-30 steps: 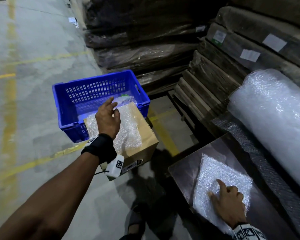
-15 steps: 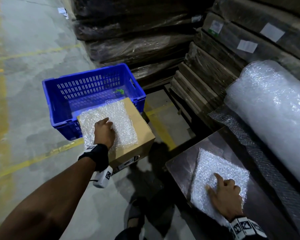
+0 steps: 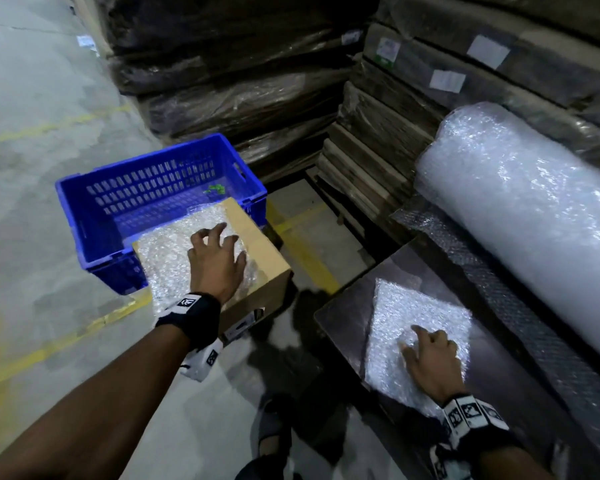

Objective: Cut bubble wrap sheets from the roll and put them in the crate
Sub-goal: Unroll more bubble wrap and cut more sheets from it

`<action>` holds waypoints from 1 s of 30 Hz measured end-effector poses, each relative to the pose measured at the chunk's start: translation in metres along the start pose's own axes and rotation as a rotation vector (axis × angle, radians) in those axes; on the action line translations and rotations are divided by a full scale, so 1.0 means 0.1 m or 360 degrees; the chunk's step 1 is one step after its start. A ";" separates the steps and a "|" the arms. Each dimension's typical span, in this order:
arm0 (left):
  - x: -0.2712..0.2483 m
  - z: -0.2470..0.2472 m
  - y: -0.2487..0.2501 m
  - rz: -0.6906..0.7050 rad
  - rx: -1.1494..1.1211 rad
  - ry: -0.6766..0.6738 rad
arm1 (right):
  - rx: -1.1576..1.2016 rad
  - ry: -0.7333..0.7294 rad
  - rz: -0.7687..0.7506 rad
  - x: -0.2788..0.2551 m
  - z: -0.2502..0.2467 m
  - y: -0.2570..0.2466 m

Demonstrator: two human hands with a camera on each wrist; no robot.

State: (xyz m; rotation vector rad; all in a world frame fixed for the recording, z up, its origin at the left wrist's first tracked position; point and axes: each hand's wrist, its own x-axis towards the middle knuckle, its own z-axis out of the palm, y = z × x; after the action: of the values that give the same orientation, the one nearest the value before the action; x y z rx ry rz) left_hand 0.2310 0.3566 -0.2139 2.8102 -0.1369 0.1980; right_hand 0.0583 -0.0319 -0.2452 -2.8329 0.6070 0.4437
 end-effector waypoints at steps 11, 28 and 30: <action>-0.78 0.75 1.80 0.1155 -0.0089 -0.0686 | 0.0428 0.0357 0.0441 -0.41 0.22 0.68; -1.04 0.89 2.44 0.1050 -0.0430 -0.1275 | 0.1521 0.0414 0.0521 -0.55 -0.01 0.56; -0.96 0.74 2.53 0.0657 -0.0853 -0.1221 | 0.1447 0.0663 0.0212 -0.65 -0.11 0.45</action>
State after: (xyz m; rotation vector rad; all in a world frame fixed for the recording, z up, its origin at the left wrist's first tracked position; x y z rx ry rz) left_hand 0.1163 0.1009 -0.2202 2.1464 -0.8058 -0.7247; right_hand -0.0145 -0.0515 -0.2199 -2.0002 0.8076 -0.3517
